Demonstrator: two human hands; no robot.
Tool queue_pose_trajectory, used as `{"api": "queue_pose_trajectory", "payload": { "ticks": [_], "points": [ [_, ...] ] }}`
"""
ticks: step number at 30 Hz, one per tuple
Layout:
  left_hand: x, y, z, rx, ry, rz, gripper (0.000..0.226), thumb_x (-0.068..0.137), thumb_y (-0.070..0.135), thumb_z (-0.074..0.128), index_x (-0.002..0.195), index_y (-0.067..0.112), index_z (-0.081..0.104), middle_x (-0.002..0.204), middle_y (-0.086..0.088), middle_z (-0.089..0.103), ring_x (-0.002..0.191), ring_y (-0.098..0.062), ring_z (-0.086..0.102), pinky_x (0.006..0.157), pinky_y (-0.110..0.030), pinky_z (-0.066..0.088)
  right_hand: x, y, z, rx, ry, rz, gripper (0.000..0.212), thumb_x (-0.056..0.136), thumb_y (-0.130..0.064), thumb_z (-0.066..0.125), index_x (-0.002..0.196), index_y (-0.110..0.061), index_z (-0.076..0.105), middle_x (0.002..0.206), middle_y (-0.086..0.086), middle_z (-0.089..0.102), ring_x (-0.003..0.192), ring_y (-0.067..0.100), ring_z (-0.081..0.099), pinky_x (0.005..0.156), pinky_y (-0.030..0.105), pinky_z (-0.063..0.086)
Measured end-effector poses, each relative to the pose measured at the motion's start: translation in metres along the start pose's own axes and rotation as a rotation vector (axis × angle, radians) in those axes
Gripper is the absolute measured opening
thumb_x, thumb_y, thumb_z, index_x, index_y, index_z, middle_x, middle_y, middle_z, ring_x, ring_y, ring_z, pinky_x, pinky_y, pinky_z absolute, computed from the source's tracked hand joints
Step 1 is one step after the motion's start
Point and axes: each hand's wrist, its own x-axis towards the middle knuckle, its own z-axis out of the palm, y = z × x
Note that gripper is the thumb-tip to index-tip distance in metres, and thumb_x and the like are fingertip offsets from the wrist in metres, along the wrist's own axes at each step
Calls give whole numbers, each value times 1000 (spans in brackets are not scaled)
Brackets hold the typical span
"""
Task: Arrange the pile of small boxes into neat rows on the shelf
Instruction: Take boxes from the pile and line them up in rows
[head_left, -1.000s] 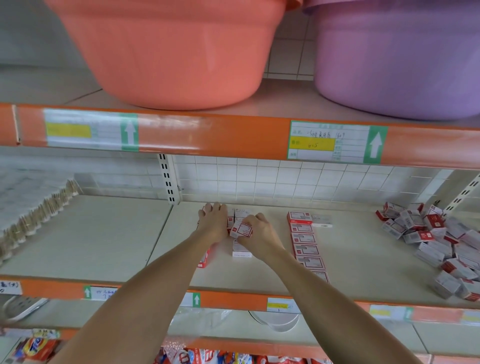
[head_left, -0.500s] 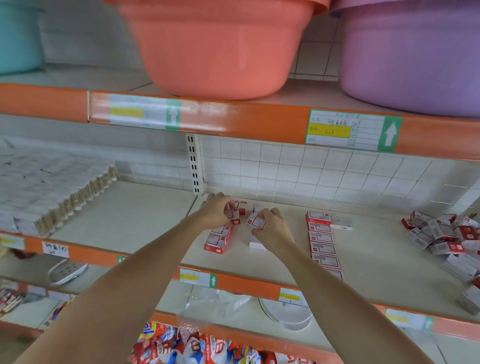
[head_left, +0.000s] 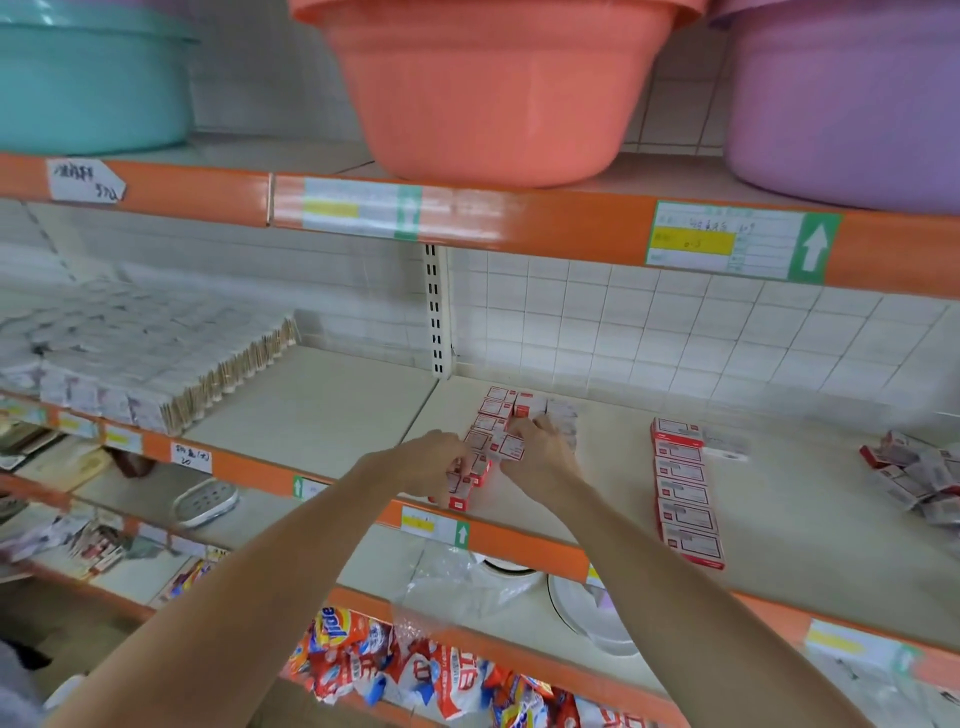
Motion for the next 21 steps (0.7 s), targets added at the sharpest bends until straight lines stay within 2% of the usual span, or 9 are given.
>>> {"api": "queue_pose_trajectory", "payload": {
  "ticks": [4, 8, 11, 15, 18, 21],
  "points": [
    [2, -1, 13, 8, 132, 63, 31, 76, 20, 77, 104, 20, 63, 102, 4, 49, 98, -15, 44, 85, -31, 47, -5, 1, 1, 15, 5, -12, 56, 79, -27, 73, 131, -18, 54, 127, 2, 48, 116, 23, 50, 93, 35, 48],
    [4, 5, 18, 30, 193, 111, 35, 79, 32, 75, 108, 20, 59, 108, 5, 47, 100, -13, 42, 78, -27, 39, -9, 4, -1, 21, -9, -15, 54, 79, -23, 72, 130, -20, 53, 123, 1, 47, 110, 23, 53, 87, 33, 48],
    [8, 5, 20, 29, 164, 97, 38, 78, 32, 76, 109, 24, 56, 109, 8, 45, 103, -14, 46, 81, -27, 43, -10, 6, -3, 0, -19, -28, 52, 80, -23, 72, 128, -20, 53, 123, 1, 46, 108, 24, 55, 87, 34, 50],
    [13, 9, 14, 79, 79, 67, 37, 81, 21, 73, 113, 20, 54, 118, 0, 47, 108, -20, 48, 91, -33, 48, -11, 6, -7, -34, -28, -46, 53, 81, -31, 71, 130, -22, 52, 123, 0, 46, 107, 23, 56, 85, 35, 52],
    [18, 9, 12, 102, 34, 59, 27, 89, 17, 65, 101, 31, 46, 113, 2, 45, 101, -21, 50, 91, -33, 50, -12, 6, -12, -41, -9, -64, 54, 82, -33, 70, 132, -23, 53, 126, 0, 47, 112, 21, 53, 88, 34, 51],
    [24, 10, 13, 123, 11, 52, 33, 94, 15, 59, 91, 39, 36, 106, 5, 41, 95, -21, 52, 88, -32, 52, -12, 6, -16, -24, -4, -64, 54, 83, -35, 70, 133, -24, 54, 127, 1, 49, 116, 21, 51, 91, 34, 50]
  ]
}}
